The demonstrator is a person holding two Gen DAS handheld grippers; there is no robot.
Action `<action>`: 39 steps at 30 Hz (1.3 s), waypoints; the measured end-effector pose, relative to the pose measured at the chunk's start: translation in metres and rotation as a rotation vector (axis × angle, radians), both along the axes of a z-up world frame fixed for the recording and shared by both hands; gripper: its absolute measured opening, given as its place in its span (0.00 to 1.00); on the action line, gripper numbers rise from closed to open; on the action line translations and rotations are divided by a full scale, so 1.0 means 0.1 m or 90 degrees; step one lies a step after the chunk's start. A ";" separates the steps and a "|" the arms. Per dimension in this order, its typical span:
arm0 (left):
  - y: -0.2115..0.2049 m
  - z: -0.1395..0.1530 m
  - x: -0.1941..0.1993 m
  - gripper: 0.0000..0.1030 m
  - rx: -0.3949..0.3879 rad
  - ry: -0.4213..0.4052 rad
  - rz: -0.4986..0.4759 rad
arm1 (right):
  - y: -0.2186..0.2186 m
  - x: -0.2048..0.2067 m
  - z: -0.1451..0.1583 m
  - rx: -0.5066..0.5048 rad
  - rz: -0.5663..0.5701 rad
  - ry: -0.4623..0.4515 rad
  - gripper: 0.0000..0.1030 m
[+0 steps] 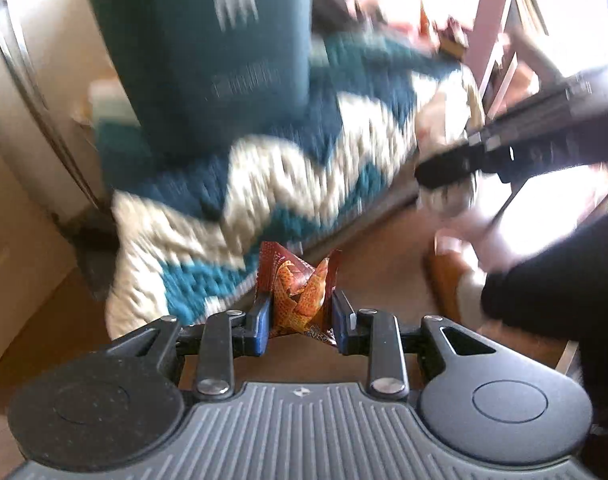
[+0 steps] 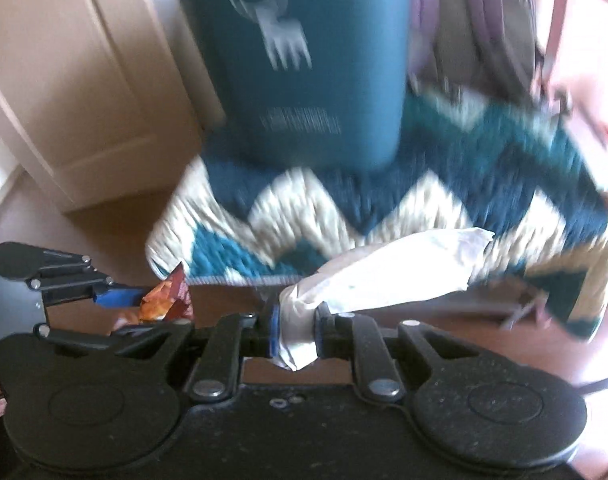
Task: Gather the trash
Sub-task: 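Lift and carry the orange wrapper and white tissue up over the teal bin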
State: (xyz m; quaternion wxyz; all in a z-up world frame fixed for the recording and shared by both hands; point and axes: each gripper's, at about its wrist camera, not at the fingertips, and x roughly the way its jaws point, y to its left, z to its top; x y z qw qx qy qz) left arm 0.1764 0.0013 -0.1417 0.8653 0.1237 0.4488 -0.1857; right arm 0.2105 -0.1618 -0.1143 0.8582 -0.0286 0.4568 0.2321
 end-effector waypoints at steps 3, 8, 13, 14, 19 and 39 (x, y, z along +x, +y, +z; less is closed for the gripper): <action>-0.01 0.50 -0.04 0.29 -0.025 -0.053 0.027 | -0.02 -0.16 0.46 -0.002 0.028 -0.072 0.14; -0.01 1.21 -0.01 0.29 -0.068 -0.141 0.070 | -0.03 -0.30 1.13 0.002 0.061 -0.173 0.14; -0.03 1.93 0.13 0.29 -0.117 -0.202 0.109 | -0.02 -0.29 1.70 0.007 0.078 -0.265 0.14; -0.03 2.05 0.18 0.29 -0.129 -0.206 0.116 | -0.02 -0.26 1.79 0.009 0.078 -0.278 0.14; -0.07 2.64 0.40 0.29 -0.148 -0.252 0.130 | 0.07 0.02 2.09 0.013 0.077 -0.320 0.14; -0.02 2.29 2.27 0.29 -0.064 -0.124 0.230 | 0.60 1.51 1.69 -0.068 0.065 -0.238 0.15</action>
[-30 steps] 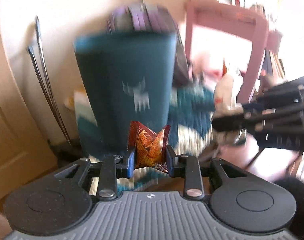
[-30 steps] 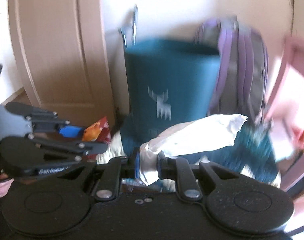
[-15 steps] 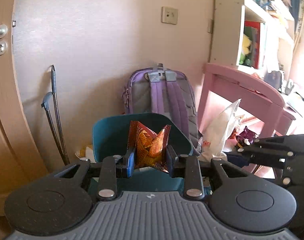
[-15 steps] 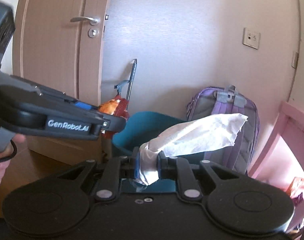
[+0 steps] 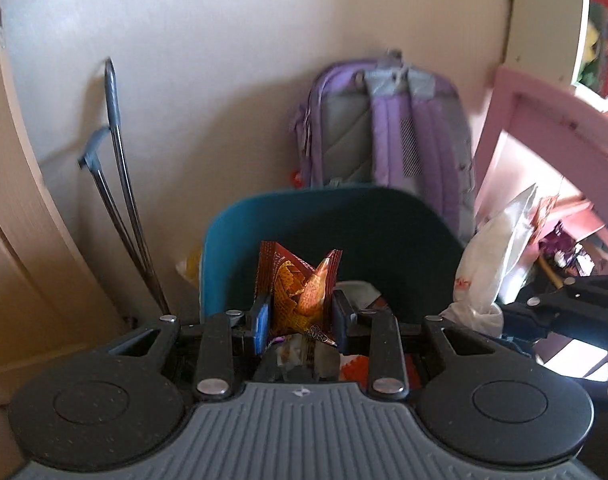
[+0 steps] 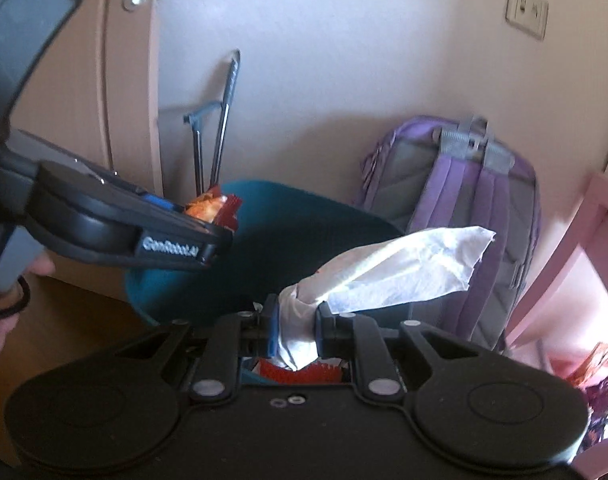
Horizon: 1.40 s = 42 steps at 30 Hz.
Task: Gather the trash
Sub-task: 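Lift and carry the orange wrapper and white tissue up over the teal bin, then open the left tool into the bin while the right tool releases the tissue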
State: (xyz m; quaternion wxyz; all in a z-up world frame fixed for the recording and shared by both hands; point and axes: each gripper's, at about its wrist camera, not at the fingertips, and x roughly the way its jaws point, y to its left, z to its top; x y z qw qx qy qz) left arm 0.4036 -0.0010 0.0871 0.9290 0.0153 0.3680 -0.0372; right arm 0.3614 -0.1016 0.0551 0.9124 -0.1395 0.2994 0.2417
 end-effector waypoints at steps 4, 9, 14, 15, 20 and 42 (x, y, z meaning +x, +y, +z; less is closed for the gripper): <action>-0.06 -0.20 0.18 0.30 0.013 0.054 0.004 | 0.01 0.15 -0.10 0.001 -0.010 0.025 0.15; -0.09 -0.44 0.37 0.31 0.037 0.115 0.011 | 0.03 0.25 -0.25 -0.003 -0.008 0.064 0.18; -0.14 -0.52 0.45 0.31 0.039 0.134 0.000 | 0.06 0.31 -0.32 -0.010 -0.012 0.075 0.21; -0.15 -0.53 0.48 0.31 0.038 0.139 -0.002 | 0.06 0.32 -0.33 -0.011 -0.016 0.076 0.22; -0.19 -0.58 0.51 0.32 0.032 0.155 -0.003 | 0.05 0.31 -0.34 -0.017 -0.018 0.084 0.25; 0.01 0.10 -0.24 0.78 0.015 -0.001 0.012 | -0.29 -0.25 0.22 0.061 -0.047 0.019 0.55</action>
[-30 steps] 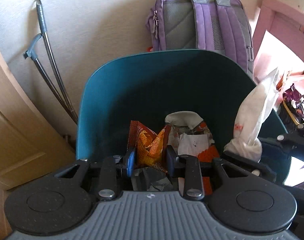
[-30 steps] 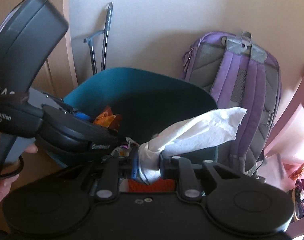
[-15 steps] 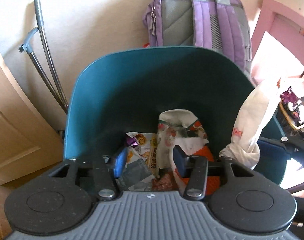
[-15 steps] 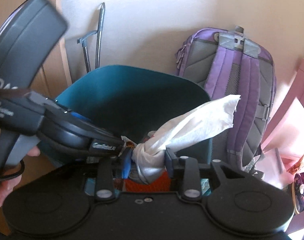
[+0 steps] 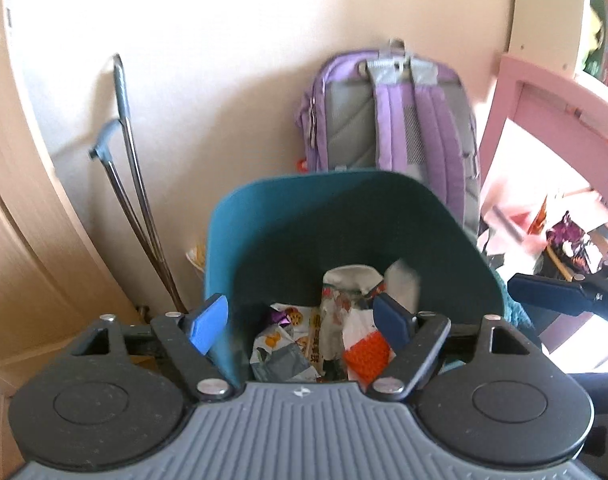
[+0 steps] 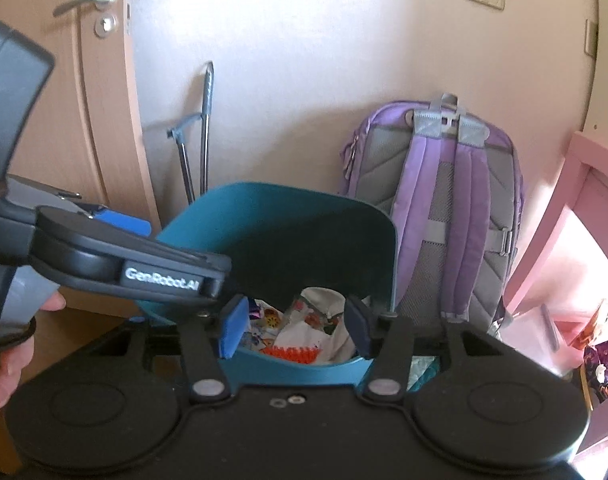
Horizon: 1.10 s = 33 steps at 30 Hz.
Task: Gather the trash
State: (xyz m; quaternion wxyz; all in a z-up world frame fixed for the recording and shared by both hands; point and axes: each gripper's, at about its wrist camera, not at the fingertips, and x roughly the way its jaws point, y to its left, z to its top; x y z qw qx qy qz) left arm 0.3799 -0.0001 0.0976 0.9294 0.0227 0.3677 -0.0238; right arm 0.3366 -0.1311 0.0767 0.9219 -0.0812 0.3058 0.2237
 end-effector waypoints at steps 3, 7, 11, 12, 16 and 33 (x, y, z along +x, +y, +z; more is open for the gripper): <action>0.05 0.10 -0.17 0.78 -0.003 -0.019 0.004 | -0.03 -0.15 0.09 0.016 0.001 -0.012 0.59; 0.10 0.22 -0.41 0.78 -0.005 -0.050 0.001 | -0.09 -0.36 0.20 0.030 0.001 -0.028 0.60; 0.12 0.32 -0.68 0.78 -0.017 -0.075 -0.001 | -0.17 -0.54 0.29 0.047 -0.005 -0.045 0.63; 0.12 0.34 -0.75 0.78 -0.019 -0.080 0.000 | -0.19 -0.58 0.31 0.050 -0.007 -0.050 0.64; 0.14 0.40 -1.03 0.78 -0.023 -0.104 0.003 | -0.29 -0.75 0.37 0.067 -0.013 -0.061 0.64; 0.07 0.47 -2.10 0.99 -0.038 -0.214 0.025 | -0.54 -1.44 0.57 0.140 -0.015 -0.105 0.65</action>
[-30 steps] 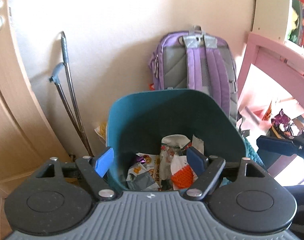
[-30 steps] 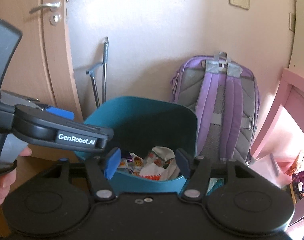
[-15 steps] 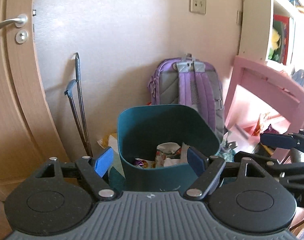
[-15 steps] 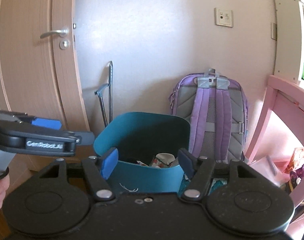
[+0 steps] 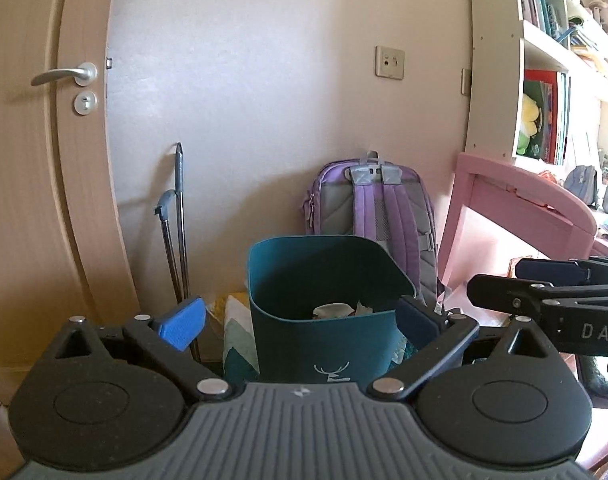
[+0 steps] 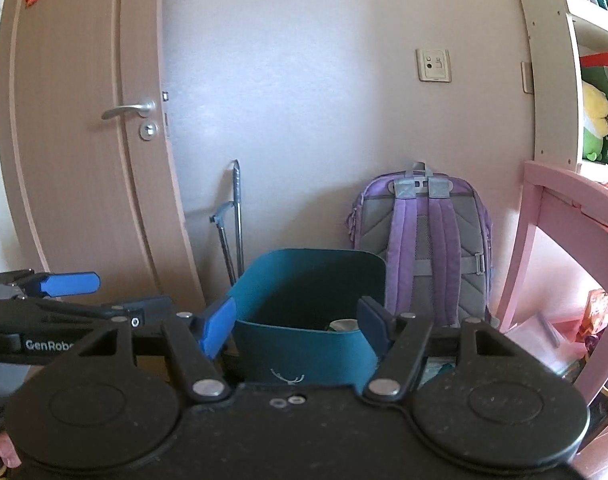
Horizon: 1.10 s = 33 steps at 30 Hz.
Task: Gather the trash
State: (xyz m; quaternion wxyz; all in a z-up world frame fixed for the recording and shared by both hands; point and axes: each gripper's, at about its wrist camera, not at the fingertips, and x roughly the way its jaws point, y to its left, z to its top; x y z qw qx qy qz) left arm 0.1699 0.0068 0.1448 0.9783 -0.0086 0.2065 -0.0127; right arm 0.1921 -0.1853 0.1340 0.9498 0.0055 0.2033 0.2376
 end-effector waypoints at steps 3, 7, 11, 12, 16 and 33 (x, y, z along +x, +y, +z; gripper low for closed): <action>0.02 0.02 -0.13 0.99 -0.015 -0.006 -0.004 | 0.00 -0.09 0.02 -0.004 0.006 -0.011 0.65; 0.06 0.04 -0.25 0.99 -0.033 -0.011 -0.006 | 0.00 -0.19 0.04 -0.007 0.011 -0.027 0.65; 0.07 0.04 -0.34 0.99 -0.031 -0.016 -0.001 | 0.00 -0.25 0.03 -0.005 0.019 -0.030 0.66; 0.07 0.04 -0.36 0.99 -0.034 -0.016 -0.001 | 0.00 -0.27 0.03 -0.005 0.020 -0.030 0.66; 0.08 0.04 -0.41 0.99 -0.042 -0.016 0.001 | 0.01 -0.32 0.01 0.000 0.032 -0.031 0.66; 0.00 0.05 -0.44 0.99 -0.019 -0.019 0.016 | -0.03 -0.37 0.01 0.008 0.045 -0.031 0.66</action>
